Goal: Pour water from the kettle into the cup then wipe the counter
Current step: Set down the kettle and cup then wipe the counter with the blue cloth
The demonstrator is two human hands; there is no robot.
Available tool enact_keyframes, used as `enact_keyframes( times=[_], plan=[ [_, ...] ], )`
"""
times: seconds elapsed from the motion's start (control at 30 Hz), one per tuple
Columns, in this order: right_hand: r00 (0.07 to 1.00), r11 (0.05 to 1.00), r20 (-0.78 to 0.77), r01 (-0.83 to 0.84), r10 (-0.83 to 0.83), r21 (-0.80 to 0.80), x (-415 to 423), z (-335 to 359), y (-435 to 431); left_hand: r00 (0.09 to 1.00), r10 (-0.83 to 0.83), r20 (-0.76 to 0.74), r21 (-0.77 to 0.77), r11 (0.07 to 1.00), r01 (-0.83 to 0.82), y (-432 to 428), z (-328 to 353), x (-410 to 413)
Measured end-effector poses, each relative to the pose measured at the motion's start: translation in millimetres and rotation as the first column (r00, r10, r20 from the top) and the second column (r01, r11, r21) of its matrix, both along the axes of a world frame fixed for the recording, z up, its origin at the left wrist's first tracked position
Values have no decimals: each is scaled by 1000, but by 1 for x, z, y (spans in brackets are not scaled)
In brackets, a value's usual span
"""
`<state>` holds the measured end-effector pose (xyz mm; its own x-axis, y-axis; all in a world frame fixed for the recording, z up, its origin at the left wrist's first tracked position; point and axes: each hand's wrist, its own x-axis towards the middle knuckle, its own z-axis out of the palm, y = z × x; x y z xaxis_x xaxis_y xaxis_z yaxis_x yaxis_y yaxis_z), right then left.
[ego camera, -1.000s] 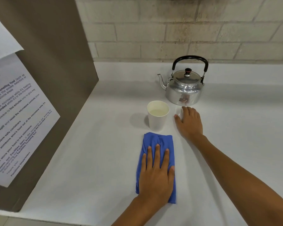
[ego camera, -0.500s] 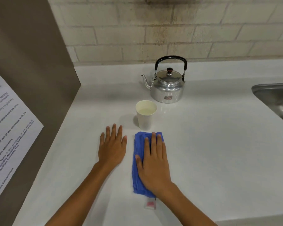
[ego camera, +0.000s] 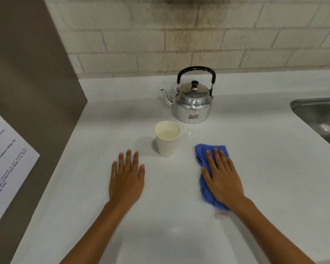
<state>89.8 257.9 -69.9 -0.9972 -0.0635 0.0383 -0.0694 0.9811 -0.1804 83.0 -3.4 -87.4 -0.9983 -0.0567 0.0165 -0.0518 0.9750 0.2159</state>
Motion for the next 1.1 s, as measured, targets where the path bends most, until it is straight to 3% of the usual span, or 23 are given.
enact_keyframes(
  times=[0.1,0.27,0.47,0.6,0.73,0.93,1.1],
  plan=[
    [999,1000,-40,8,-8,-7,-14,-3,-23,1000,-5,1,-11,1000,5,0,0,0],
    [977,977,-62,-209,206,-44,23,-18,-14,1000,-7,0,-18,1000,7,-2,-2,0],
    [999,1000,-38,3,-3,-17,-53,-6,9,1000,6,-20,-12,1000,-6,1,-4,0],
    [985,985,10,-173,174,-24,-85,-4,-32,1000,0,-19,-17,1000,-1,1,-2,0],
    [910,908,-46,-414,412,-63,-64,-13,-1,1000,4,-23,-1,1000,-4,-1,-2,1],
    [969,969,27,-243,244,-38,-98,-7,23,1000,13,-26,-26,1000,-14,3,-3,0],
    [875,878,64,-479,479,-17,-117,-3,-17,999,5,-39,-16,1000,-6,1,-5,-1]
  ],
)
